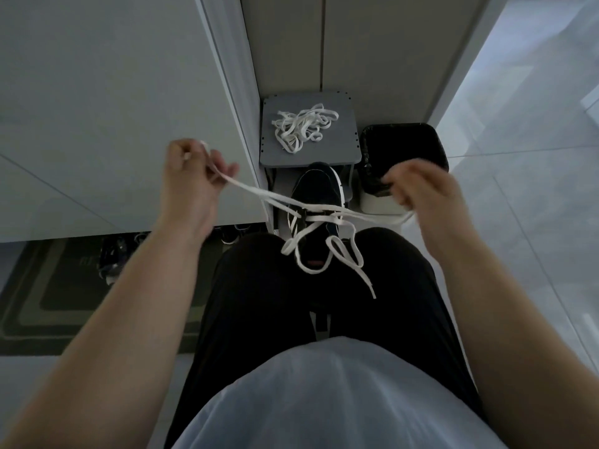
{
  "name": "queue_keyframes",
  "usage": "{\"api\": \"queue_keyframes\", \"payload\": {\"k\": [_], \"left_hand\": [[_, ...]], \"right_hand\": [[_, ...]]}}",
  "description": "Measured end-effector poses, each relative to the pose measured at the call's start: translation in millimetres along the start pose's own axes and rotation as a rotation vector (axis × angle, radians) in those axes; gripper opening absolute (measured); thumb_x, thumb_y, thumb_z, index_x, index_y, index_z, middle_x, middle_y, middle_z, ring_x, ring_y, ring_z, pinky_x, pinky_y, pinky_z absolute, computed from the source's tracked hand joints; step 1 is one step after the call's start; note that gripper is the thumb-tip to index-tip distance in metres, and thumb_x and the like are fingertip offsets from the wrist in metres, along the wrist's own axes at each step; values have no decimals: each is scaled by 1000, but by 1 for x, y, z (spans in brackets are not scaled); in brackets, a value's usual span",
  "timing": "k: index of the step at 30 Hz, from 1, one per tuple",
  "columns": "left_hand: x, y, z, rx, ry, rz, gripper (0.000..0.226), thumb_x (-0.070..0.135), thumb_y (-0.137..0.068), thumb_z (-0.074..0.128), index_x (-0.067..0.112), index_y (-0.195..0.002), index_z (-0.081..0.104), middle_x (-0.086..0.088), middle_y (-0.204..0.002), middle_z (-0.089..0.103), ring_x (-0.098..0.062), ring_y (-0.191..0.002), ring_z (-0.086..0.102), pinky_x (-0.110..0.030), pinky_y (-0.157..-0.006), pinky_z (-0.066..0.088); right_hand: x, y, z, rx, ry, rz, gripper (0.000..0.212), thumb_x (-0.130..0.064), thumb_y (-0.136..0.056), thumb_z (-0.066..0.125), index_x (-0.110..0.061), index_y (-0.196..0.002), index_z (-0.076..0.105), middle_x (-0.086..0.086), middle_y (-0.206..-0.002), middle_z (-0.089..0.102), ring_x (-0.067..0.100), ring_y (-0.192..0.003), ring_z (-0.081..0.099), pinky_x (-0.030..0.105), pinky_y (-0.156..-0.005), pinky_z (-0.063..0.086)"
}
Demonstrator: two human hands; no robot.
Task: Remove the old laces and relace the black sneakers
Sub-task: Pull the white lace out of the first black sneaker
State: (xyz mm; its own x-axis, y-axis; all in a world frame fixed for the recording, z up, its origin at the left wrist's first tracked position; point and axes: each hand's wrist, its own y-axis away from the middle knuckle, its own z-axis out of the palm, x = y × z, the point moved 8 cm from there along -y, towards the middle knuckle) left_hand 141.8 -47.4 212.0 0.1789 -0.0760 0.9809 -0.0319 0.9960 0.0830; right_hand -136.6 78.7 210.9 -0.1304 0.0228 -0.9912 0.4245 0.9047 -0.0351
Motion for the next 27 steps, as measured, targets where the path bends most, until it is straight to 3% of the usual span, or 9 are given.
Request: {"api": "queue_keyframes", "payload": {"k": [3, 5, 7, 12, 16, 20, 23, 25, 27], "left_hand": [[-8, 23, 46, -314, -527, 166, 23, 6, -94, 42, 26, -84, 47, 2, -74, 47, 1, -58, 46, -17, -63, 44], [-24, 36, 66, -488, -911, 344, 21, 10, -90, 48, 27, -81, 58, 2, -91, 49, 1, -84, 48, -17, -80, 39], [-40, 42, 71, -524, -1163, 432, 15, 23, -87, 53, 25, -87, 68, 2, -115, 48, -15, -115, 37, -28, -100, 28], [-53, 45, 70, -475, -1401, 481, 21, 37, -89, 55, 22, -98, 67, 1, -139, 39, -22, -129, 17, -35, -111, 13], [-67, 39, 72, -481, -1433, 432, 23, 35, -92, 51, 21, -108, 61, 0, -139, 38, -22, -130, 17, -34, -111, 11], [-71, 28, 68, -477, -1255, 357, 13, 23, -93, 52, 18, -96, 63, 1, -123, 51, -22, -122, 34, -27, -101, 22], [-36, 14, 41, -198, -630, 139, 15, 6, -95, 43, 12, -89, 55, 1, -93, 61, -14, -88, 57, -17, -78, 41], [-13, 10, 14, 17, -1, -28, 20, 2, -97, 35, 11, -84, 47, -1, -79, 64, -14, -74, 63, -23, -73, 52], [1, 10, 0, 98, 279, -45, 21, 4, -98, 33, 12, -82, 45, -2, -66, 62, -13, -62, 61, -27, -71, 54]], "right_hand": [[15, 0, 44, -247, 548, -65, 11, -19, -89, 61, -25, -82, 68, -15, -77, 59, -9, -68, 53, 4, -62, 37], [29, -2, 60, -291, 722, -114, 12, -23, -89, 62, -21, -95, 72, -6, -94, 57, 3, -87, 53, 14, -77, 40], [39, -5, 65, -269, 804, -106, 16, -24, -88, 62, -20, -101, 72, 0, -104, 57, 20, -101, 51, 30, -90, 40], [49, -9, 65, -211, 858, -36, 16, -29, -88, 62, -17, -96, 70, 3, -102, 58, 23, -99, 52, 34, -85, 42], [49, -8, 63, -202, 625, 84, 15, -26, -92, 56, -14, -91, 65, 3, -92, 64, 18, -86, 60, 24, -66, 44], [29, -5, 47, -74, -58, 188, 16, -15, -97, 44, -11, -87, 56, -1, -83, 72, 28, -80, 62, 35, -73, 47], [5, -5, 9, 103, -540, 122, 24, -7, -99, 39, -12, -79, 52, -3, -61, 63, 18, -61, 58, 36, -74, 50], [-7, -5, -14, 162, -586, 25, 24, -6, -96, 42, -14, -77, 52, -6, -55, 52, 12, -57, 48, 30, -73, 48], [-11, -6, -20, 169, -372, -36, 23, -7, -93, 48, -19, -75, 55, -11, -54, 49, 8, -55, 43, 22, -67, 43]]}}
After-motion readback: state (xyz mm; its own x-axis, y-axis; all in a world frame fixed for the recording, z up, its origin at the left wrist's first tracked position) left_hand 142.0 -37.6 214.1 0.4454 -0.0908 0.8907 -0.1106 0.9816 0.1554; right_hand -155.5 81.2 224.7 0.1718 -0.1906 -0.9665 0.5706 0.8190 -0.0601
